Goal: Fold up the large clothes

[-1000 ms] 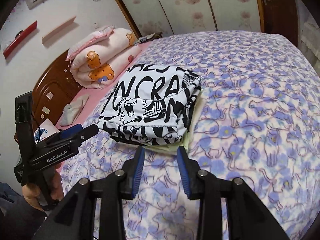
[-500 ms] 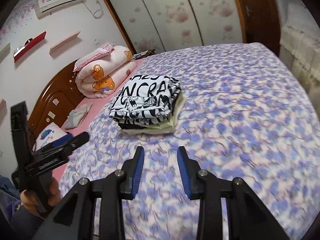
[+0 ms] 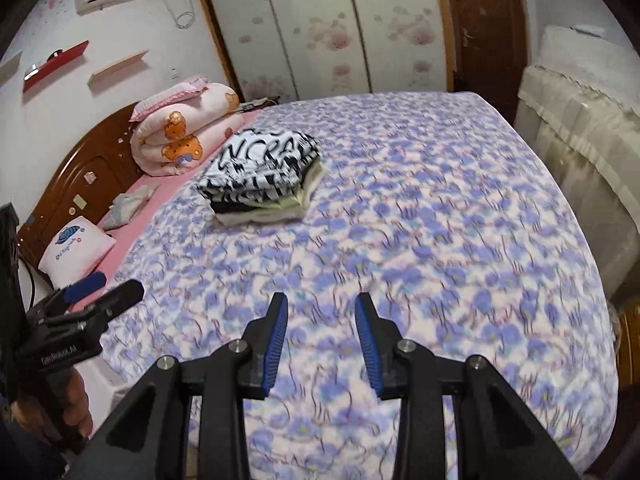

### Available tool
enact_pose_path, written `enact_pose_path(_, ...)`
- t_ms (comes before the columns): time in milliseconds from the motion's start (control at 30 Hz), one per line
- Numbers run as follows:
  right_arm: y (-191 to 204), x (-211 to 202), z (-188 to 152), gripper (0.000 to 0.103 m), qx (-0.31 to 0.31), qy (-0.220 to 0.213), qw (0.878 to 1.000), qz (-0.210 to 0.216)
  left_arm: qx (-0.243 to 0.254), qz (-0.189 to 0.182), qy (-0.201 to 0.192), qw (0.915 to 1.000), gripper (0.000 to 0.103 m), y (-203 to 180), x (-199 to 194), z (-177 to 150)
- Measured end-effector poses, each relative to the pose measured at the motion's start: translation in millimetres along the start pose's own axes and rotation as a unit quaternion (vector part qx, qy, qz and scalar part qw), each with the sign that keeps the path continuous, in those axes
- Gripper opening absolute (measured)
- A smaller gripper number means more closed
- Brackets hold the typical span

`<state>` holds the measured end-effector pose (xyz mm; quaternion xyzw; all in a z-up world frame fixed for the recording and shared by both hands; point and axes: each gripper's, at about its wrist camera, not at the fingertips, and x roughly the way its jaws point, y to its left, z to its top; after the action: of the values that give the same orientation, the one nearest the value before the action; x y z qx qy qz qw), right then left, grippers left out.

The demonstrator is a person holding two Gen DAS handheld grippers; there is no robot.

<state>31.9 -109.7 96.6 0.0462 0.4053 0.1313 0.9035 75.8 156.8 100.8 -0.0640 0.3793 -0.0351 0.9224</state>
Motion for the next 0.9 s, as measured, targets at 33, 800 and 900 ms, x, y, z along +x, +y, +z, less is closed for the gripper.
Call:
enact_pose_path(33,-2,2,-12,0.035,0.005,0.003,1.000,-0.005,-0.003,-0.001,0.006,1.0000,0.100,-2,3,-10)
enact_pose_path(800,-6,44,-113,0.053,0.041,0.027,0.997,-0.061,0.026,0.013,0.047,0.9985,0.100,-50,58,-102)
enact_pose_path(900,-6,44,-114,0.053,0.043,0.026,0.997,-0.062,0.022,0.010,0.049,0.9985,0.100,-49,60,-103)
